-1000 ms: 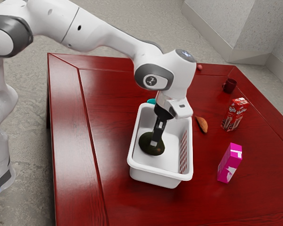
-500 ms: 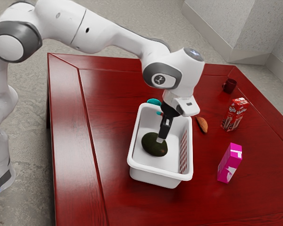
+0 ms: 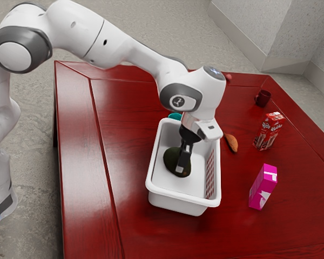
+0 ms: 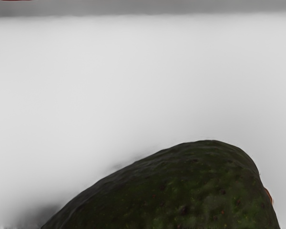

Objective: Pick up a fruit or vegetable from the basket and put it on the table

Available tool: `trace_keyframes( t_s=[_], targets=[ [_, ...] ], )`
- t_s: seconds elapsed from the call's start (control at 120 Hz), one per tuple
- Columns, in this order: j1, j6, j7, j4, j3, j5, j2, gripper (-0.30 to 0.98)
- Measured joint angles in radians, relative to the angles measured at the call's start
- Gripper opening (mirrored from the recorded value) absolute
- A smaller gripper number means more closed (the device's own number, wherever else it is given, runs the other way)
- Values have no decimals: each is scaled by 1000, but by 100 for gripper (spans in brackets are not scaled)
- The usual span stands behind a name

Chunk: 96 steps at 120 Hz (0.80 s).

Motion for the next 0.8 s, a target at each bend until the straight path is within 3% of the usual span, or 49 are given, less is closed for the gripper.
trace_keyframes(
  t_s=[0.433,0.8],
  targets=[
    [-8,-115,-2,78,-10,7,0,52],
    [-26,-331,7,396,28,81,-4,48]
  ],
)
